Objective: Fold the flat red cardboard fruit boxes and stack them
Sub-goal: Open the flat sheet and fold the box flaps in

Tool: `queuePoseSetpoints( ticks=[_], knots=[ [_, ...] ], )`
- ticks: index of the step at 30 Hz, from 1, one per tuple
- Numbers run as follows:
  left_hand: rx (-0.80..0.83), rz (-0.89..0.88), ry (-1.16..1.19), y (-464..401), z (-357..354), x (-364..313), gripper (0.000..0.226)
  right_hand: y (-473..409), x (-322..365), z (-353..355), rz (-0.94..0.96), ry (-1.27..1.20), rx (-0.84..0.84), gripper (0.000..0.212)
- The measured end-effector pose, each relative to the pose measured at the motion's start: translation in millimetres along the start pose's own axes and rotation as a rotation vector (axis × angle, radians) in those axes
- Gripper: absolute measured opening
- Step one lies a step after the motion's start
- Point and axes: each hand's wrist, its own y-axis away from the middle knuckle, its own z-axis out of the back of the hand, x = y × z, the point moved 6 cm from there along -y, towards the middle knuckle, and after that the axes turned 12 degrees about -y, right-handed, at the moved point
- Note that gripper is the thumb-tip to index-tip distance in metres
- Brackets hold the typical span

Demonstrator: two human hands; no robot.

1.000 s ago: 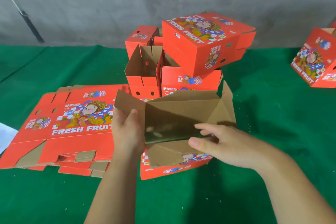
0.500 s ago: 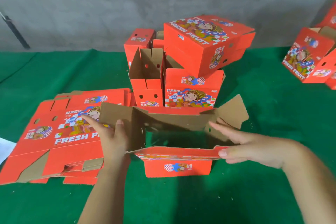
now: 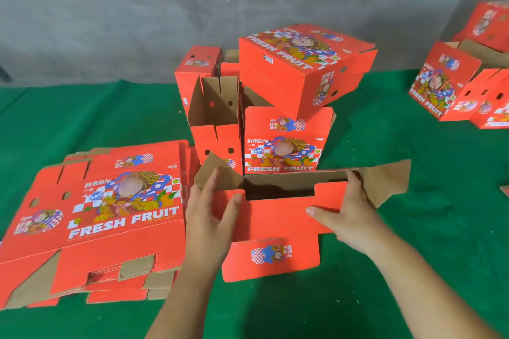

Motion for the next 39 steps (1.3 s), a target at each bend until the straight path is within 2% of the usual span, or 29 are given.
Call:
queuePoseSetpoints(
  ticks=[2,6,11,14,19,21,24,26,28,29,31,32,36,38,39],
  knots=[
    [0.026,-0.099,-0.159,5,-13,1,0.067,3,2,-8,-0.004,0.145,-0.034,0.122],
    [0.039,-0.079,-0.195,7,-14,8,0.073,14,15,-15,0.035,0.319,-0.064,0.108],
    [-0.051,-0.017,-0.120,-2,6,-2,0.054,28,41,7,0.023,0.517,-0.082,0.085],
    [-0.047,-0.019,-0.103,-9,24,-7,0.060,37,57,23,0.026,0.533,-0.030,0.081],
    [-0.086,-0.094,-0.221,-15,47,-7,0.071,53,50,12,-0.068,0.653,0.102,0.083],
    [-0.027,-0.021,-0.188,-13,45,-3,0.080,58,42,3,-0.070,0.738,0.089,0.082],
    [0.082,0.259,-0.074,-1,36,11,0.101,67,35,0,0.012,0.903,-0.005,0.086],
    [0.145,0.444,0.072,7,31,22,0.091,71,33,2,0.061,0.820,-0.074,0.083],
    [0.265,0.619,0.278,12,24,30,0.050,73,33,0,0.107,0.732,-0.133,0.075],
    [0.339,0.681,0.306,14,21,31,0.030,74,34,-3,0.128,0.721,-0.160,0.071],
    [0.414,0.754,0.312,14,16,35,0.020,75,35,-7,0.165,0.735,-0.214,0.068],
    [0.381,0.770,0.317,11,17,36,0.021,76,36,-8,0.172,0.753,-0.234,0.070],
    [0.031,0.744,0.358,1,36,42,0.029,74,32,-2,0.099,0.883,-0.193,0.077],
    [-0.071,0.560,0.285,-1,46,41,0.026,72,31,-1,0.083,0.917,-0.152,0.073],
    [-0.073,0.371,0.140,-3,50,33,0.025,72,33,-3,0.096,0.945,-0.154,0.069]
  ],
)
